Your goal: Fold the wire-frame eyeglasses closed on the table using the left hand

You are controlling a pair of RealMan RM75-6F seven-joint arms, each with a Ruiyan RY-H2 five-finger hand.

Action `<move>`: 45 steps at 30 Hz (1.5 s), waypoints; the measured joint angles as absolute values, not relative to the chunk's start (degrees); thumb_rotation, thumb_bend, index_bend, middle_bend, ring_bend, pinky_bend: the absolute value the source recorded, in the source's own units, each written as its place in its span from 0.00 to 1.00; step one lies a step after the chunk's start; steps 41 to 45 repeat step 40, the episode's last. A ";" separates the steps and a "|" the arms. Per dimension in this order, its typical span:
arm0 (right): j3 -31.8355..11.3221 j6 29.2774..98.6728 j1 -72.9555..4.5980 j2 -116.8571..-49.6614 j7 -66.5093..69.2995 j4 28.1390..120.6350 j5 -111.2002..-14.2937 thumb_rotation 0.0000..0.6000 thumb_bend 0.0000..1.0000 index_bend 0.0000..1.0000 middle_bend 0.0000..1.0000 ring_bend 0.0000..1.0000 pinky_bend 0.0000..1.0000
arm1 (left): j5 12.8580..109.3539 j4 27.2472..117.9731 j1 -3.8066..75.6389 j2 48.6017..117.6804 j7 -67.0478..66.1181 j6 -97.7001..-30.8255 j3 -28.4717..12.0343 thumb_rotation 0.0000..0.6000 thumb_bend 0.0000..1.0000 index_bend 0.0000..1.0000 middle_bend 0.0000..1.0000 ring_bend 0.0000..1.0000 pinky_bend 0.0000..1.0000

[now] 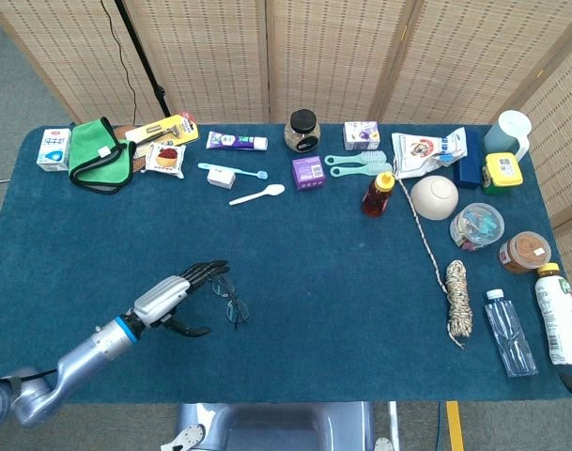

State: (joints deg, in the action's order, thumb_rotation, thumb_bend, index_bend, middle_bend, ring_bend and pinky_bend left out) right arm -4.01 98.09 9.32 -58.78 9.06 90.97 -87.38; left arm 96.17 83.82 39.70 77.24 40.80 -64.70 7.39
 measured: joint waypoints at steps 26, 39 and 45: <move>-3.66 92.51 4.40 -59.84 5.29 93.31 -89.77 1.00 0.02 0.13 0.00 0.00 0.02 | 87.29 103.31 17.27 53.26 6.21 -82.34 10.01 0.94 0.20 0.00 0.00 0.00 0.00; -3.48 91.43 2.85 -60.47 5.40 93.15 -90.61 1.00 0.02 0.13 0.00 0.00 0.02 | 87.49 103.52 9.80 50.54 5.52 -89.61 9.46 0.95 0.20 0.00 0.00 0.00 0.00; -3.43 91.46 2.82 -60.49 5.48 93.06 -90.67 1.00 0.02 0.13 0.00 0.00 0.02 | 87.67 103.38 9.31 50.60 5.25 -90.30 9.24 0.95 0.20 0.00 0.00 0.00 0.00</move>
